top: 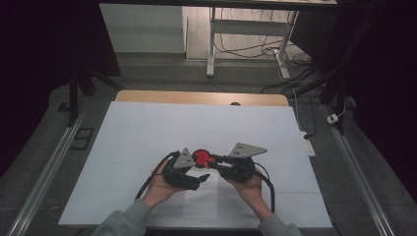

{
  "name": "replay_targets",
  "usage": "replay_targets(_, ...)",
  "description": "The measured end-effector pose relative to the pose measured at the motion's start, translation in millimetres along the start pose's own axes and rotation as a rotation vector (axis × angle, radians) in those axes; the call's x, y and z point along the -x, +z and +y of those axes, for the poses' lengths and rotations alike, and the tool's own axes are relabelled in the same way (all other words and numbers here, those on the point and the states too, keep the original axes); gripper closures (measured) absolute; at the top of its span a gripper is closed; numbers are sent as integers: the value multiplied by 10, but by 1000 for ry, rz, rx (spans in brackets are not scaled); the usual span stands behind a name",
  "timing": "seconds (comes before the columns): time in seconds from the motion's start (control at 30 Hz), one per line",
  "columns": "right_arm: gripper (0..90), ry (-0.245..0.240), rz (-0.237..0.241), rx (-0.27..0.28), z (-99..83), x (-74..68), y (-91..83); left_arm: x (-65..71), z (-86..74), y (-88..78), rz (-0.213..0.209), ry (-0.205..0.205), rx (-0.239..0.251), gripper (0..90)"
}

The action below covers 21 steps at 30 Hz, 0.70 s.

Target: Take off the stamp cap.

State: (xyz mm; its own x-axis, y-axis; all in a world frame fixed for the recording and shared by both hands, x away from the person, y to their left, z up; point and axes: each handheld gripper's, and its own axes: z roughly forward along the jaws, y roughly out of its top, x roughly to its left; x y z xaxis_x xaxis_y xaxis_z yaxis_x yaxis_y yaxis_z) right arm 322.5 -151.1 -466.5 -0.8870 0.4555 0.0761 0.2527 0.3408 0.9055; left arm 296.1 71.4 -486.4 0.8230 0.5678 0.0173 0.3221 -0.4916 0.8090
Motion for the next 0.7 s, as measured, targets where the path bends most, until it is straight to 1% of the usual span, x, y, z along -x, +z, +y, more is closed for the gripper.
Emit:
replay_targets(0.07, 719, -2, 1, -1, -1, -3, 6, 5, 4, 12, 3, -2, 1, 279)
replay_targets(0.4, 719, -1, 5, -7, -9, -9, 24, 23, 15, 72, 3, 25, -5, 343)
replay_targets(0.7, 719, -1, 10, -7, -12, -21, 34, 21, 19, 112, 5, 33, -3, 412)
